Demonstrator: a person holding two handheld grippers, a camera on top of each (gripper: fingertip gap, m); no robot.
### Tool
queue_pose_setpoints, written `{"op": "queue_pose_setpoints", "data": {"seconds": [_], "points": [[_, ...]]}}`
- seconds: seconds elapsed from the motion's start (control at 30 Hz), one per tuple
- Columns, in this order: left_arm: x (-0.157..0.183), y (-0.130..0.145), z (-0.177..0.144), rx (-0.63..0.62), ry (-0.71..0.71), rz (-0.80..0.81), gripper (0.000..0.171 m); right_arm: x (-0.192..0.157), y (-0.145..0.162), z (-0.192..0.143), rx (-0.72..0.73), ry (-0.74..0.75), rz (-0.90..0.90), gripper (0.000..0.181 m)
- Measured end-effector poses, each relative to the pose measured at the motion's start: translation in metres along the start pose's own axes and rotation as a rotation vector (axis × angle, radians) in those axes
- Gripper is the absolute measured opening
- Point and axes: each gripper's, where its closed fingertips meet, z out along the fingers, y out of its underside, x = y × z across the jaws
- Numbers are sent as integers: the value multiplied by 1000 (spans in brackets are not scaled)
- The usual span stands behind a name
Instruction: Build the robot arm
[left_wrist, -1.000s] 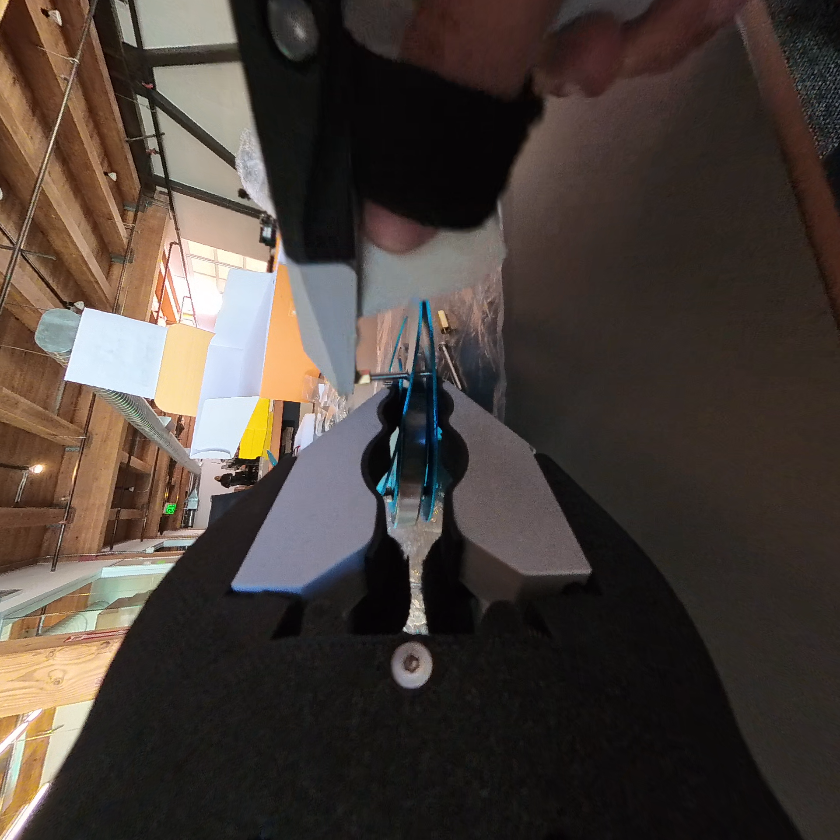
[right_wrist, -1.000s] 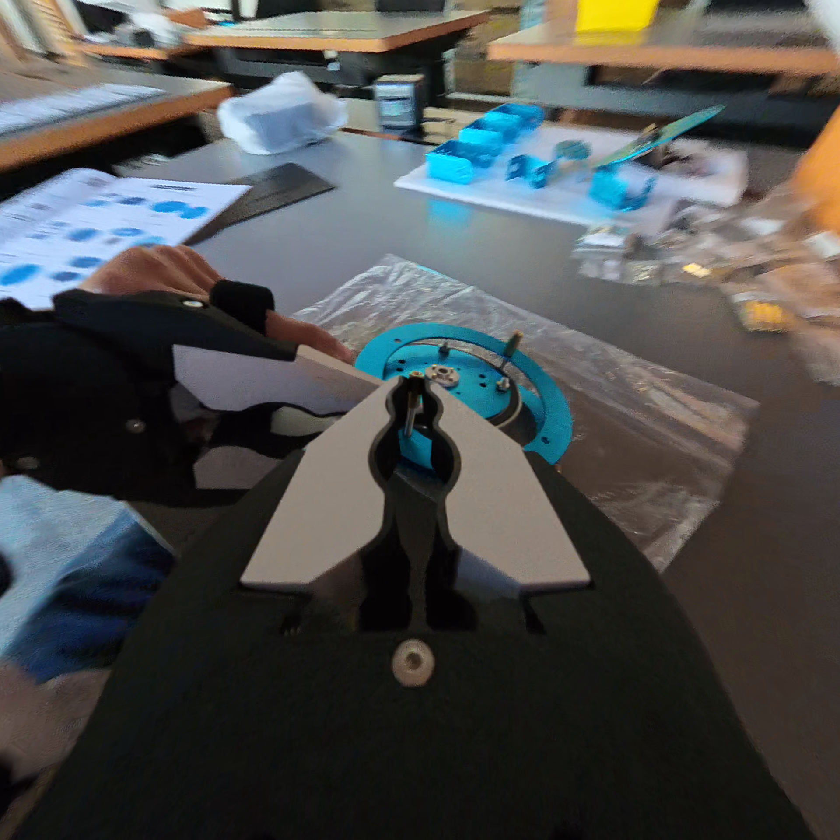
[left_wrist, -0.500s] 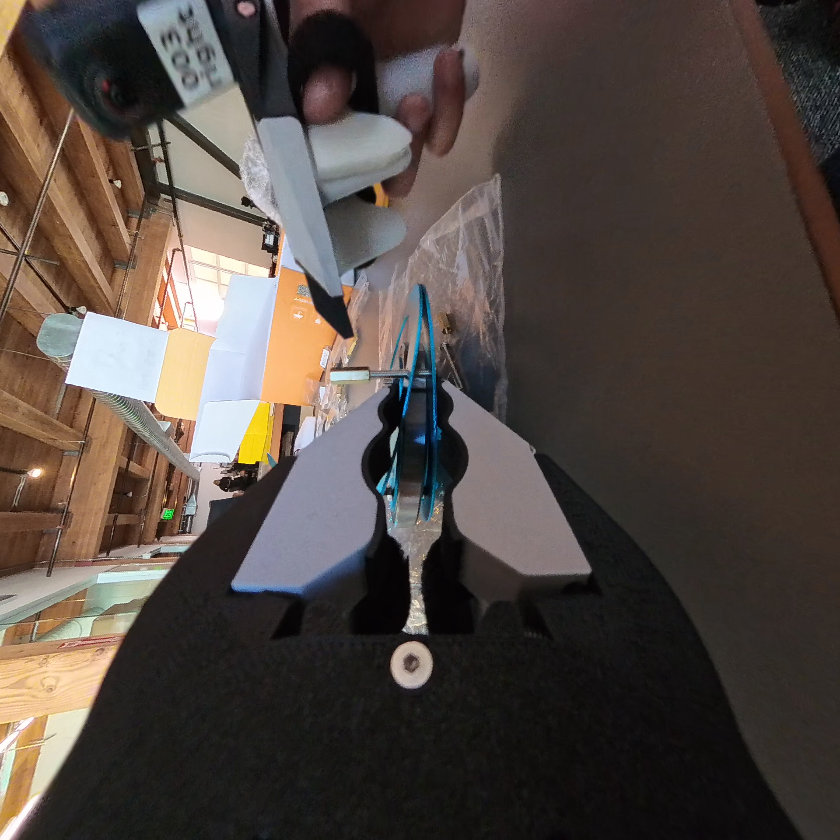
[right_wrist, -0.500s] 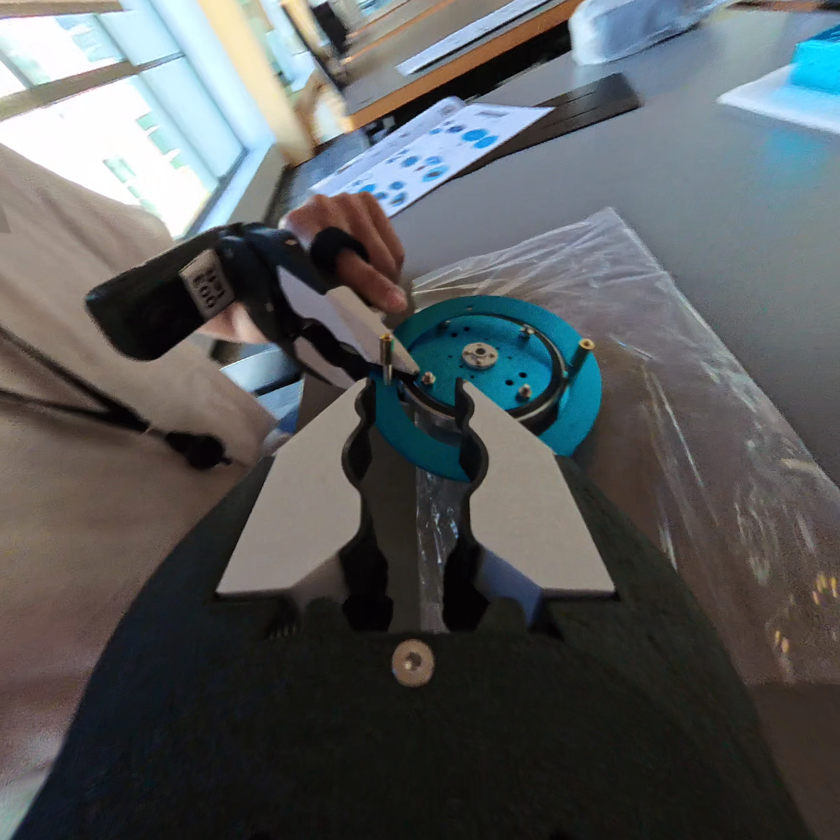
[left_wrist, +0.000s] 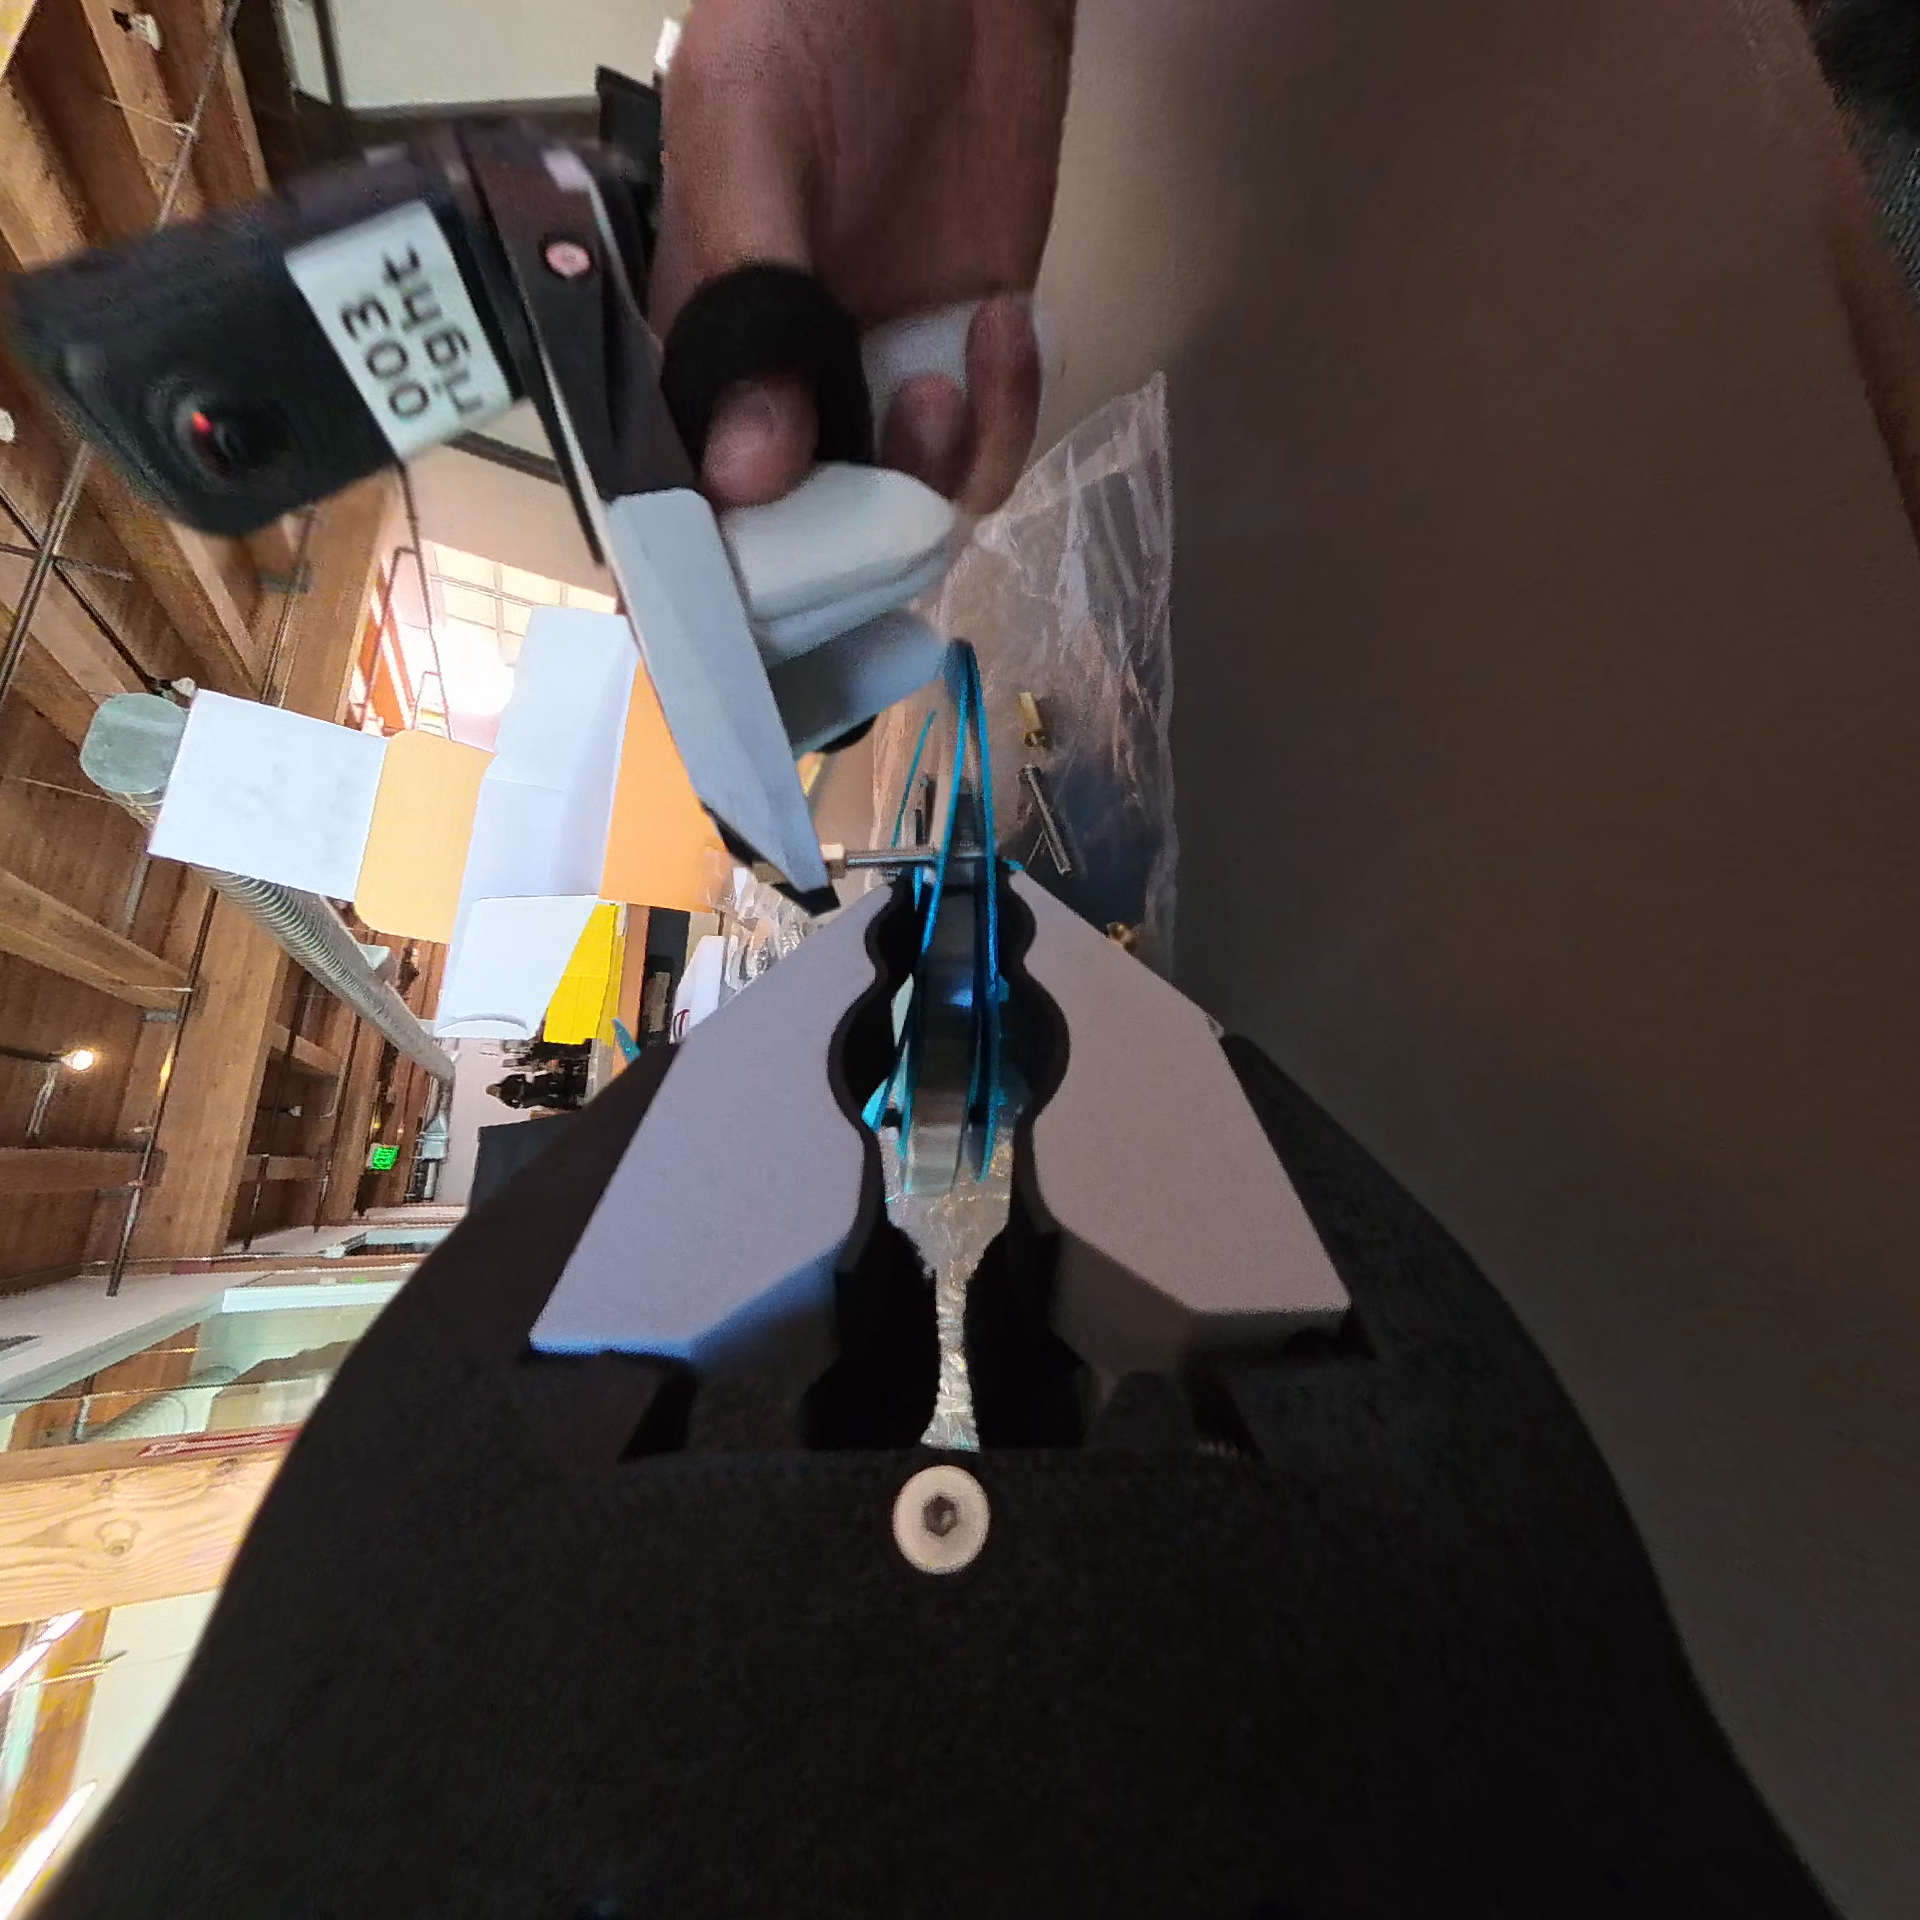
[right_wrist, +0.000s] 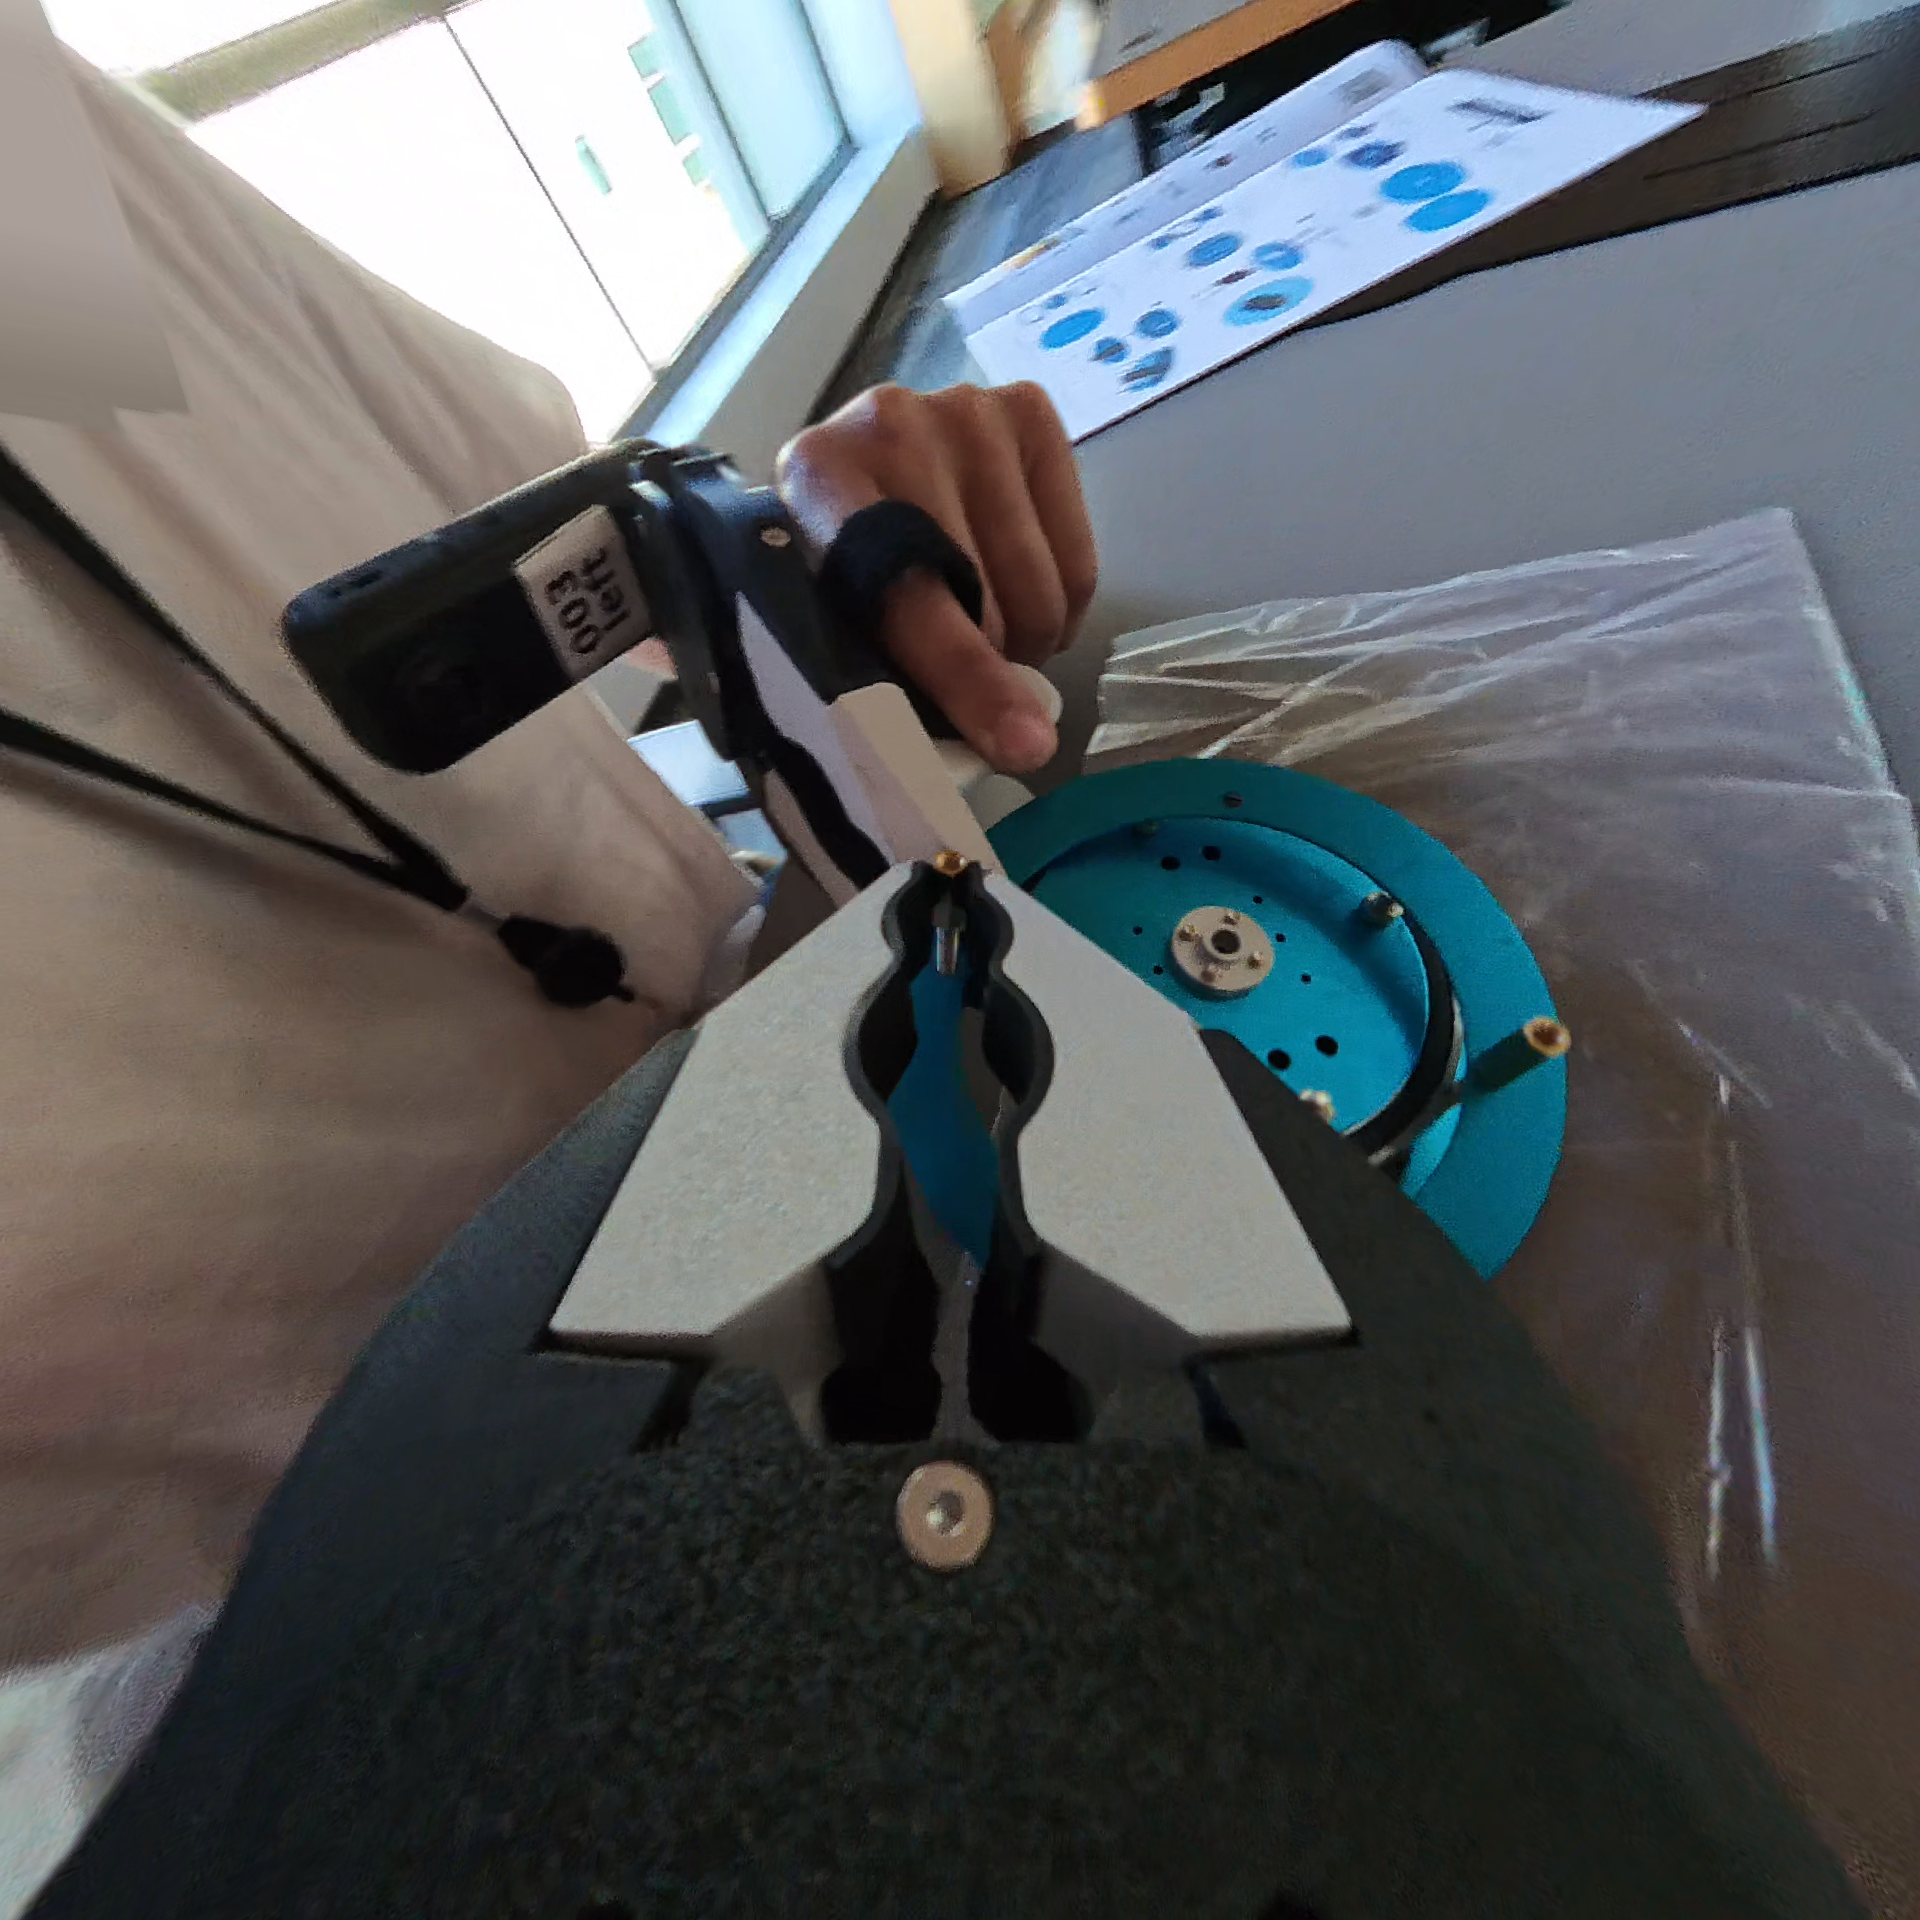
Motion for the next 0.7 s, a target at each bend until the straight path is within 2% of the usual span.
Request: {"op": "queue_pose_setpoints", "data": {"seconds": [0.23,0.33,0.4,0.47,0.53,0.57,0.63,0.7], "points": [[3,-1,1,-15,-3,25,15,7,3,-5,211,635,155,5],[5,-3,2,-18,-3,47,15,8,7,-8,236,926,188,4],[5,-3,2,-15,0,47,15,8,6,-8,246,1049,170,4],[5,-3,1,-10,1,46,15,7,6,-7,265,1047,188,5],[5,-5,1,-4,3,40,15,5,4,-8,269,952,175,5],[5,-5,1,-3,4,39,15,3,-1,-11,288,885,134,13],[5,-5,2,-3,4,38,15,-6,0,-11,246,662,68,21],[4,-5,2,-2,5,36,15,-11,8,-13,164,445,75,29]]}}
